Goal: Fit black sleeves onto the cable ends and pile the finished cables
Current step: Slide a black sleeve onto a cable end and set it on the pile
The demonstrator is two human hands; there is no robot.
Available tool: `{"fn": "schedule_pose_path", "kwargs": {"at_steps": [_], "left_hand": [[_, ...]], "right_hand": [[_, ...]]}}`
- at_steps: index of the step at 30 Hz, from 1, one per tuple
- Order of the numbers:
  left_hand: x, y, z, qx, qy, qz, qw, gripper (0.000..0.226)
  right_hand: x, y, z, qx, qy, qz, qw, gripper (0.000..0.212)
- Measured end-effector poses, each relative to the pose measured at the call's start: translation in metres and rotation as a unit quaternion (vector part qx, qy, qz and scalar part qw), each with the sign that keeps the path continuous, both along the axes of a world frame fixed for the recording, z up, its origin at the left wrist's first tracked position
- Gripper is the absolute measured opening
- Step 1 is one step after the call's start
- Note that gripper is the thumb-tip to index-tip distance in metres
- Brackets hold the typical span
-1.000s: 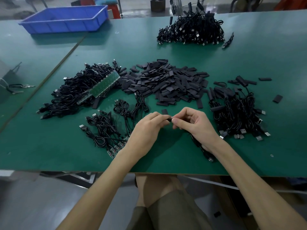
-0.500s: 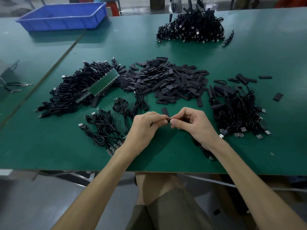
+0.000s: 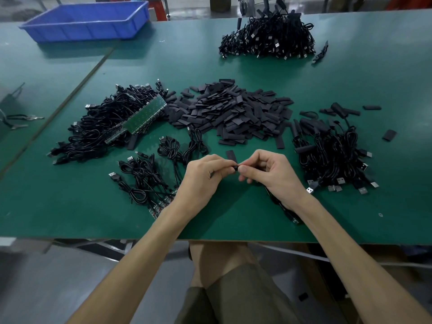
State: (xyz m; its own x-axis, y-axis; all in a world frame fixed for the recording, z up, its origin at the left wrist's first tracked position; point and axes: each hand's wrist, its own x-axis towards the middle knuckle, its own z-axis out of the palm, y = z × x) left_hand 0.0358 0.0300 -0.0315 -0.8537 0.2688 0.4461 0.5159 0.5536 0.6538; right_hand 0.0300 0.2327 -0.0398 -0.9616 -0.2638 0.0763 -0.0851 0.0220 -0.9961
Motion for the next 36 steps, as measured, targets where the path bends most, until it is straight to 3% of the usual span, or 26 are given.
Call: {"fn": "schedule_pose_path", "kwargs": {"at_steps": [8, 24, 28, 32, 36], "left_hand": [[0.0, 0.002, -0.002, -0.016, -0.015, -0.01, 1.0, 0.016], [-0.005, 0.0, -0.007, 0.054, -0.128, -0.041, 0.989, 0.014], [-0.009, -0.004, -0.004, 0.146, -0.18, -0.092, 0.968, 0.021], [-0.011, -0.011, -0.001, 0.261, -0.263, -0.147, 0.917, 0.027], [-0.012, -0.012, -0.002, 0.295, -0.294, -0.166, 0.894, 0.029]], "right_hand": [[0.0, 0.001, 0.0, 0.017, -0.002, -0.006, 1.0, 0.006], [0.0, 0.002, 0.0, 0.016, -0.007, -0.011, 1.0, 0.007], [-0.002, 0.0, -0.001, 0.005, -0.005, -0.042, 0.999, 0.007], [-0.003, 0.0, -0.001, -0.018, -0.009, -0.069, 0.997, 0.007], [-0.002, 0.0, -0.001, -0.018, -0.009, -0.068, 0.997, 0.007]]}}
